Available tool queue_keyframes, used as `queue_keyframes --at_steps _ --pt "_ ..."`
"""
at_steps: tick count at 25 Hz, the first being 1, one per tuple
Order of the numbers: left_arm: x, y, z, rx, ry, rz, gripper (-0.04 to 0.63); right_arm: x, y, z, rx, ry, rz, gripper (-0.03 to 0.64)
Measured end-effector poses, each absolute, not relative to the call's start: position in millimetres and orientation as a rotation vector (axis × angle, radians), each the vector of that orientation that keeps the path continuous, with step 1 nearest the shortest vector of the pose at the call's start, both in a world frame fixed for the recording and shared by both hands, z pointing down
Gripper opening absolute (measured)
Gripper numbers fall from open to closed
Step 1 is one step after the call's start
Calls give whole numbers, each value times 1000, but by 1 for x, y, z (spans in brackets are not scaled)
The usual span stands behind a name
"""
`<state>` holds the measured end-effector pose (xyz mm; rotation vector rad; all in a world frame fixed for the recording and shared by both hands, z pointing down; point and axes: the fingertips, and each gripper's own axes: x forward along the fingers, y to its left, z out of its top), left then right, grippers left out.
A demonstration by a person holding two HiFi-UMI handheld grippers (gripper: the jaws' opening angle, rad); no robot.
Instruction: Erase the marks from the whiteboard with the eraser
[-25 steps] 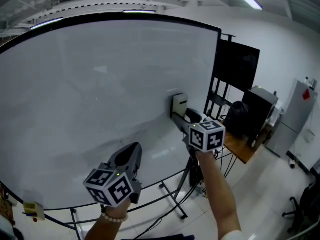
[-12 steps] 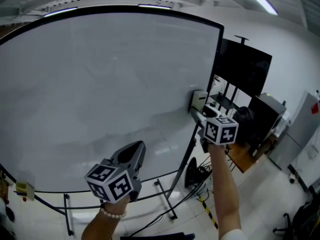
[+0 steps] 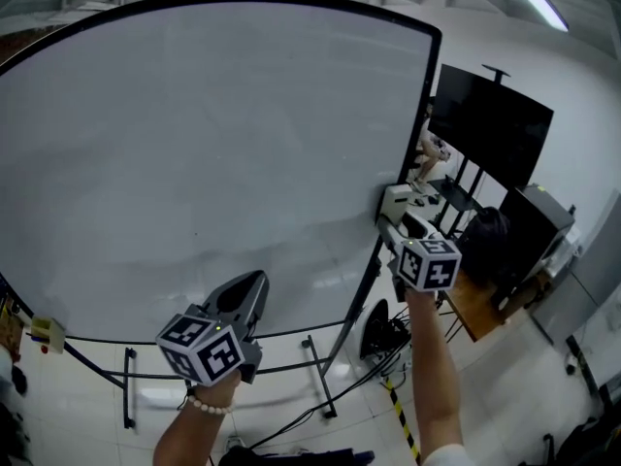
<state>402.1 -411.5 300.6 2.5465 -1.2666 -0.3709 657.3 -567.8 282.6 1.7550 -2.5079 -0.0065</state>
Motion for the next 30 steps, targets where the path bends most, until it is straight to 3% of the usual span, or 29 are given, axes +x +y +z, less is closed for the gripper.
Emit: queue_keyframes --at_steps 13,30 --pt "392 -398 356 2351 -1423 -350 -12 645 -566 333 1773 -2499 109 252" --pt "273 -337 353 2293 -1454 -374 -12 497 -529 328 1826 -2460 128 252"
